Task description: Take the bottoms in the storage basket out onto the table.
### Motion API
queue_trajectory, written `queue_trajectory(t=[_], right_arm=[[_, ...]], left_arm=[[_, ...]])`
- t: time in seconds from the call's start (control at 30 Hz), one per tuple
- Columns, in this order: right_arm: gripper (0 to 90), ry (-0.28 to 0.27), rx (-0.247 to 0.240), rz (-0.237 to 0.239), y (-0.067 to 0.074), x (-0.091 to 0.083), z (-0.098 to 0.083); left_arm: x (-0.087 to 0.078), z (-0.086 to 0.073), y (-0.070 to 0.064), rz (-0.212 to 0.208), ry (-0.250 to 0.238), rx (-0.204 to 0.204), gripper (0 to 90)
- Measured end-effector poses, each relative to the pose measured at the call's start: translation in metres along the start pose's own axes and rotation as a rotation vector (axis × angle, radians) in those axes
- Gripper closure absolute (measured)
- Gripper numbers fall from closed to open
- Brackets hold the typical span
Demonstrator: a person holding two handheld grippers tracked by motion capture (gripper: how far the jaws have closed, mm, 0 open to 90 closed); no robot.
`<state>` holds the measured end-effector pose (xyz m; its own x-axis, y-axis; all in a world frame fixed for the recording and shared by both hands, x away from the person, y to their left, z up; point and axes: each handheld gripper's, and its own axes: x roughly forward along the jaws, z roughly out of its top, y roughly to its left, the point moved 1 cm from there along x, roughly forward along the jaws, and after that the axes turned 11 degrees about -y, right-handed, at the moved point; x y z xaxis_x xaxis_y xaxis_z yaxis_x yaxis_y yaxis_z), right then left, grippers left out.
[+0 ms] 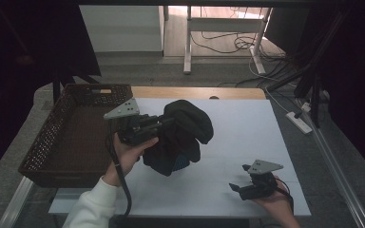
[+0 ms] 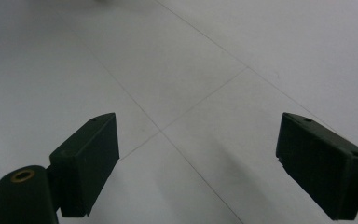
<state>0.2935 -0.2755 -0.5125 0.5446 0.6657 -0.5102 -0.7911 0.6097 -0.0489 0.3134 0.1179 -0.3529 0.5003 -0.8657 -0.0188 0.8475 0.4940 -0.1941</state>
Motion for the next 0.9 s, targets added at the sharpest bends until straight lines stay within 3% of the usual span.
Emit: queue_trajectory(t=[0.33,0.63,0.9], right_arm=[[13.2,-0.001,-0.002,-0.005,0.0,-0.002,0.0],[13.6,-0.002,-0.003,-0.002,0.0,-0.002,0.0],[13.7,-0.003,-0.005,-0.001,0.0,-0.003,0.001]], left_arm=[[0.017,-0.002,0.001,-0.019,0.008,-0.017,78.6],[0.03,0.004,-0.008,-0.053,0.004,-0.009,78.5],[0.035,-0.003,0.0,-0.037,0.023,-0.029,78.5]])
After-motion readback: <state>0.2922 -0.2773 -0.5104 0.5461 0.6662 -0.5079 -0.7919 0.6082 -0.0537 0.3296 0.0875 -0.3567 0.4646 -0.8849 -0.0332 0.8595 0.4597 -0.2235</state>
